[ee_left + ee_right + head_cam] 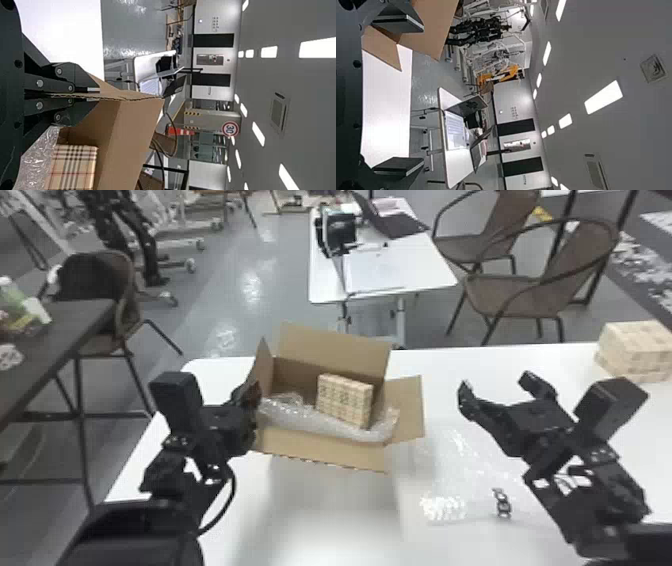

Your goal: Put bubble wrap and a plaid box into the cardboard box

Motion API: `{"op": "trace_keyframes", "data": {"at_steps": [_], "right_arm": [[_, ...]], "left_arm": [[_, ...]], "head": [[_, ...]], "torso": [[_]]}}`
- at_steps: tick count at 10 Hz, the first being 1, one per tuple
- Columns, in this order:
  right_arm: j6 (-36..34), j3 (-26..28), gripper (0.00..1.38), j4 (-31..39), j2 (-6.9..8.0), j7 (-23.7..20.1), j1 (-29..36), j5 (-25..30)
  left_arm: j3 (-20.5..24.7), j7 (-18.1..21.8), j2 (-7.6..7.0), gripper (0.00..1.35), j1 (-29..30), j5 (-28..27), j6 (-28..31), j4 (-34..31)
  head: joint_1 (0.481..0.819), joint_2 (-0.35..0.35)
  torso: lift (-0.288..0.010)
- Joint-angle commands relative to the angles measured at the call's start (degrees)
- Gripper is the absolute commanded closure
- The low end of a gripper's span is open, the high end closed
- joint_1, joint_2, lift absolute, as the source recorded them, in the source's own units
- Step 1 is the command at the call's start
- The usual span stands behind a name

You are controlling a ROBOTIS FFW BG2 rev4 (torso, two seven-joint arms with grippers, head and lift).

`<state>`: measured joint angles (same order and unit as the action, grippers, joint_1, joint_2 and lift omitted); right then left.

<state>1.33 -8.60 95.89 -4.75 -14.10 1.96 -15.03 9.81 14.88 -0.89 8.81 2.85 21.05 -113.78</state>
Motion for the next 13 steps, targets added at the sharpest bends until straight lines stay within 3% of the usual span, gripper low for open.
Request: {"op": "trace_keyframes", "data": {"at_steps": [1, 4, 7, 9, 10, 13], "right_arm": [[0.0, 0.5, 0.12, 0.8, 0.01, 0.1, 0.9, 0.4], [0.0, 0.6, 0.12, 1.0, 0.01, 0.1, 0.9, 0.5], [-0.3, 0.6, 0.12, 1.3, -0.17, 0.1, 0.9, 0.6], [-0.6, 0.6, 0.12, 1.6, -0.26, 0.1, 1.0, 0.6], [-0.7, 0.6, 0.12, 1.7, -0.26, 0.1, 1.0, 0.7], [-0.9, 0.6, 0.12, 2.3, -0.34, 0.1, 1.5, 1.0]], "left_arm": [[0.6, -0.2, 0.09, 1.22, -0.2, 0.1, 0.2, 0.9], [1.3, -0.5, 0.01, 1.22, -1.3, -1.1, -2.2, 4.3], [3.8, -4.4, 1.03, 1.22, -1.8, -0.7, -6.6, 10.0], [4.2, -11.9, 1.03, 1.22, -1.3, 3.3, -11.1, 13.8], [2.7, -18.2, 1.03, 1.22, -0.6, 6.7, -16.0, 16.0], [-0.9, -29.0, 1.03, 1.22, 0.6, 10.7, -19.9, 16.1]], "head": [[0.663, 0.155], [0.673, 0.159], [0.676, 0.181], [0.685, 0.205], [0.69, 0.224], [0.695, 0.253]], "torso": [[-0.11], [-0.11], [-0.11], [-0.11], [-0.11], [-0.11]]}}
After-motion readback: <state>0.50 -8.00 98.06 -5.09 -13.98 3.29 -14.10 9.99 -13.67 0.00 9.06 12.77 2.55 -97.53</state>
